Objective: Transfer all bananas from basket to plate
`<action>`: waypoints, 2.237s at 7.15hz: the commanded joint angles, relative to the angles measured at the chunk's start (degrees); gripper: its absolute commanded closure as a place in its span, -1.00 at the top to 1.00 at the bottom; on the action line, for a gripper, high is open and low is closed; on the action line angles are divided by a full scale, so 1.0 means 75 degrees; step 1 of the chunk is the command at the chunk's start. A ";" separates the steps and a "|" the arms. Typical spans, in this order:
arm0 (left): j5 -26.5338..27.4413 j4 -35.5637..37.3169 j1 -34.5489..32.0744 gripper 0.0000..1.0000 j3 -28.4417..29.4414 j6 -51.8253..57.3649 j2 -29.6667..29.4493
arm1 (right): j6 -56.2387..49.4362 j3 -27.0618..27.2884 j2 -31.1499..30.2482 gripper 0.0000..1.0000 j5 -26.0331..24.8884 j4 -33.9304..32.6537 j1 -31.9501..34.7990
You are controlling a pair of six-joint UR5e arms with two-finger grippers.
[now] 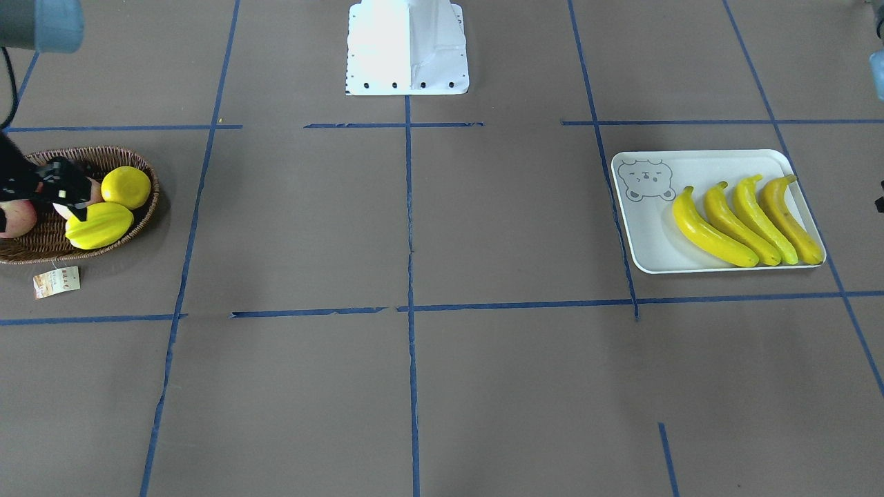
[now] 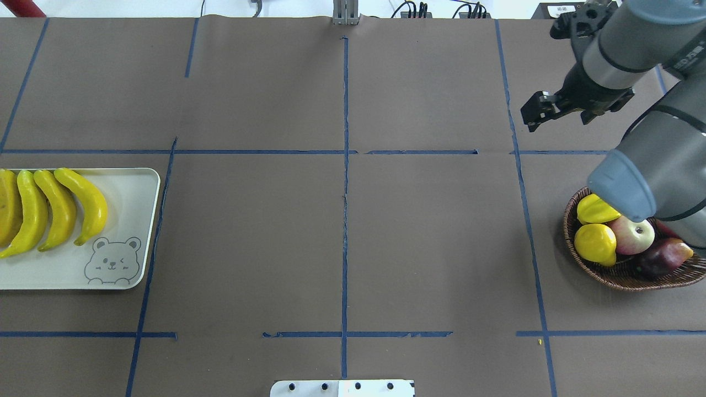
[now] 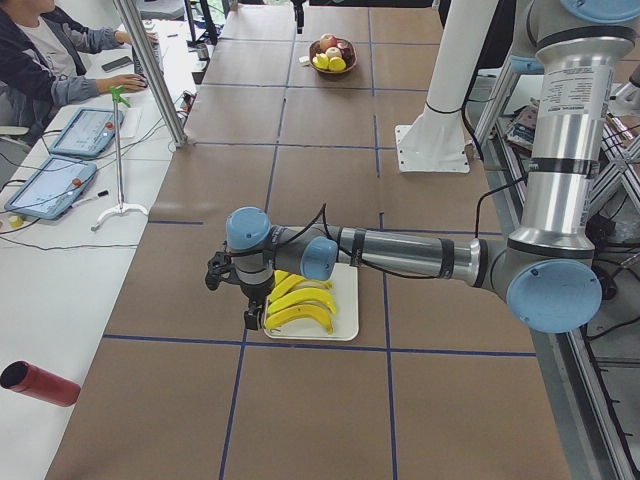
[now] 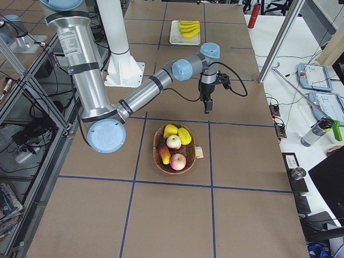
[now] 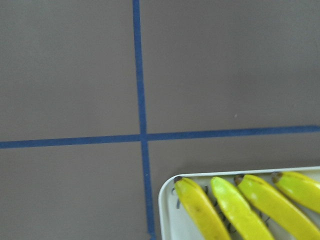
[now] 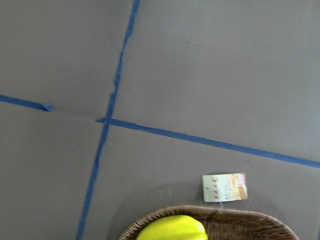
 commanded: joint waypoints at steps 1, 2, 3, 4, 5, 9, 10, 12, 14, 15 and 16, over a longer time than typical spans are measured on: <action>-0.0120 0.1248 -0.0530 0.99 -0.0031 0.0959 -0.0032 | -0.2564 -0.0060 -0.1299 0.99 0.0633 0.0010 0.1355; -0.0527 0.1262 -0.0567 0.99 -0.0031 0.0960 0.0026 | -0.3538 -0.0177 -0.1793 0.99 0.0692 0.0010 0.1917; -0.0659 0.1146 -0.0579 0.99 0.0004 0.0971 0.0119 | -0.4256 -0.0398 -0.2111 0.99 0.0867 0.0010 0.2317; -0.0626 0.1133 -0.0660 0.99 -0.0007 0.0971 0.0132 | -0.4843 -0.0772 -0.2358 0.99 0.0996 0.0080 0.2577; -0.0625 0.1133 -0.0672 0.99 -0.0019 0.0960 0.0144 | -0.4849 -0.1112 -0.2824 0.99 0.1009 0.0811 0.2811; -0.0520 0.0794 -0.0731 0.99 -0.0171 0.0889 0.0261 | -0.3260 -0.1550 -0.3017 0.97 0.1044 0.1744 0.3060; -0.0531 0.0747 -0.0766 0.99 -0.0195 0.0913 0.0609 | -0.3012 -0.1514 -0.2959 0.99 0.1067 0.1756 0.3048; -0.0532 0.0700 -0.0766 0.99 -0.0230 0.0913 0.0718 | -0.2986 -0.1572 -0.2958 0.99 0.1079 0.2047 0.3036; -0.0520 0.0688 -0.0766 0.99 -0.0277 0.0948 0.0812 | -0.2974 -0.1584 -0.2970 0.99 0.1126 0.2061 0.3025; -0.0520 0.0688 -0.0755 0.99 -0.0277 0.0948 0.0812 | -0.2974 -0.1584 -0.2970 0.99 0.1126 0.2049 0.3025; -0.0520 0.0688 -0.0743 0.99 -0.0265 0.0948 0.0812 | -0.2974 -0.1596 -0.2970 0.99 0.1126 0.2049 0.3025</action>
